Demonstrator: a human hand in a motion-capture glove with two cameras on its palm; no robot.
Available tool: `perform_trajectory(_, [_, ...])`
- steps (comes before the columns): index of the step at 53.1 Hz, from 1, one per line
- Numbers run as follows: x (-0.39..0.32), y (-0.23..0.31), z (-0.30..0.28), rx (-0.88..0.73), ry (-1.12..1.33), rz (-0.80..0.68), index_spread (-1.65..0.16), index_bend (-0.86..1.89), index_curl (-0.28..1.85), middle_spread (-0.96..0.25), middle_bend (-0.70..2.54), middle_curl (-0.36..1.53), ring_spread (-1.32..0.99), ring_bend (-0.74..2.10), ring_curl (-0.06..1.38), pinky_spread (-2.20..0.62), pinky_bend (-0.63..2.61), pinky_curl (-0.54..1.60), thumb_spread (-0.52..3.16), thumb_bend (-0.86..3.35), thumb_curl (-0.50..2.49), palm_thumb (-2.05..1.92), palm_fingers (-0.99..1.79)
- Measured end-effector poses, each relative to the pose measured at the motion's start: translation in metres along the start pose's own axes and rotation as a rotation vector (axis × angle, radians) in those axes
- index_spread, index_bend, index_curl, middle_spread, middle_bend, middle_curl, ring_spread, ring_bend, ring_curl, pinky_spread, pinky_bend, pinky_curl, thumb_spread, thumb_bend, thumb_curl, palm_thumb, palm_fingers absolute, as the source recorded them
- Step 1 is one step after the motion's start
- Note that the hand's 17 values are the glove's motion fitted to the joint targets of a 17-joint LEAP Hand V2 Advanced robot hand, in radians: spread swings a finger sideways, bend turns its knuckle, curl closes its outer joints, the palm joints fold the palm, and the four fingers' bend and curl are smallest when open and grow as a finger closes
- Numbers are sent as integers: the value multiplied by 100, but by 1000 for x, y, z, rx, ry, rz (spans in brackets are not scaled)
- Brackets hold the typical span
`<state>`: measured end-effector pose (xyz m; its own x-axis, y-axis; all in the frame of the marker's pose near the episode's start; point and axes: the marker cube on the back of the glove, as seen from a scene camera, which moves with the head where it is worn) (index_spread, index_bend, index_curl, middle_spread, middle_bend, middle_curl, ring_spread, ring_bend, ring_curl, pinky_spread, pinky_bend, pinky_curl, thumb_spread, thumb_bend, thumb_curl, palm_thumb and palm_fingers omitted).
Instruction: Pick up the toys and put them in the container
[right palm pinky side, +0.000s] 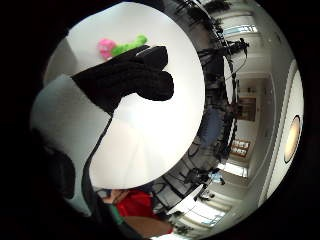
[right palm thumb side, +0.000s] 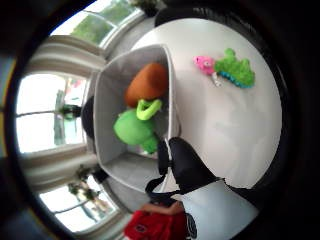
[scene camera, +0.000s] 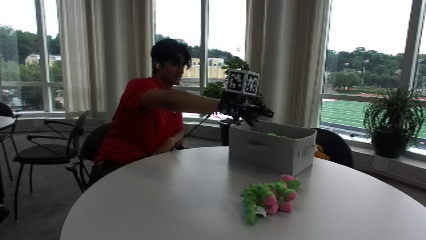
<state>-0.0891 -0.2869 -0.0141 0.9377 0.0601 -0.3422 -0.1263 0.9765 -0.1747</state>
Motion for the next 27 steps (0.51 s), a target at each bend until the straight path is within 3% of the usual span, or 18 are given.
perform_trajectory(13, [66, -39, 48, 17, 16, 47, -40, 13, 28, -2, 15, 28, 7, 30, 26, 11, 140, 36, 112, -4, 43, 7, -24])
perform_trajectory(27, [86, -107, 122, -7, 53, 14, -41, 14, 26, -3, 13, 25, 7, 23, 26, 12, 133, 33, 105, -3, 38, 1, -14])
